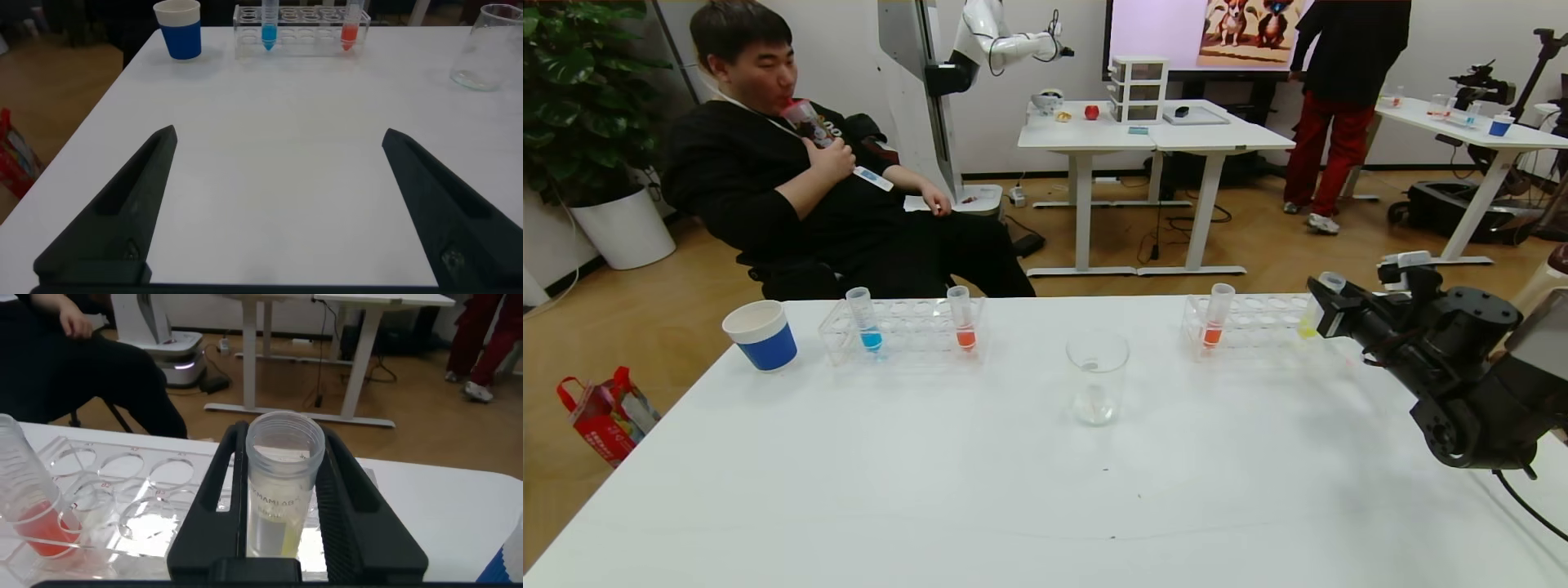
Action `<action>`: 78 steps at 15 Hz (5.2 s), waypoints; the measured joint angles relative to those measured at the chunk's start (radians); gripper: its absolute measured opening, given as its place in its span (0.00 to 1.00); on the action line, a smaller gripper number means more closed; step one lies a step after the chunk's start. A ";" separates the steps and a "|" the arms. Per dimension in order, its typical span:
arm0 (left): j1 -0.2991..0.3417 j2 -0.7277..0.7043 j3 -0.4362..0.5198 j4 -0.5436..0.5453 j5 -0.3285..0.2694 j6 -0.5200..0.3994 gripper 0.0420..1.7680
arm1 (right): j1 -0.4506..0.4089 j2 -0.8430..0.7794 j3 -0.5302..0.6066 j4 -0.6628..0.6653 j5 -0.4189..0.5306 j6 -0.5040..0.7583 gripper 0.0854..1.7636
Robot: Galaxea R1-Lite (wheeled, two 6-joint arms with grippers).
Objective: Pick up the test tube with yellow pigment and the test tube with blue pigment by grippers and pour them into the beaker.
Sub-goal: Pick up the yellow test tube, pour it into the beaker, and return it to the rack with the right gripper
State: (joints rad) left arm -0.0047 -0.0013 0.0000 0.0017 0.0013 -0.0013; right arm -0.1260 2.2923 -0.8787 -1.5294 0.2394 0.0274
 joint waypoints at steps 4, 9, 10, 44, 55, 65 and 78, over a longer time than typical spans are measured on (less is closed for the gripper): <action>0.000 0.000 0.000 0.000 0.000 0.000 0.99 | 0.008 -0.098 -0.039 0.161 0.001 -0.008 0.25; 0.000 0.000 0.000 0.000 0.000 0.000 0.99 | 0.048 -0.211 -0.204 0.419 0.035 -0.035 0.25; 0.000 0.000 0.000 0.000 0.000 0.000 0.99 | 0.063 -0.221 -0.233 0.455 0.048 -0.045 0.25; 0.000 0.000 0.000 0.000 0.000 0.000 0.99 | 0.501 0.027 -0.208 -0.031 0.521 -0.954 0.25; 0.000 0.000 0.000 0.000 0.000 0.000 0.99 | 0.487 0.034 -0.263 0.032 0.631 -1.186 0.25; 0.000 0.000 0.000 0.000 0.000 0.000 0.99 | 0.456 0.037 -0.326 0.130 0.618 -1.380 0.25; 0.000 0.000 0.000 0.000 0.000 0.000 0.99 | 0.470 0.040 -0.344 0.320 0.614 -1.659 0.25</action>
State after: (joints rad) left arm -0.0047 -0.0013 0.0000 0.0017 0.0013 -0.0013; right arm 0.3445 2.3323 -1.2232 -1.2094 0.8534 -1.6313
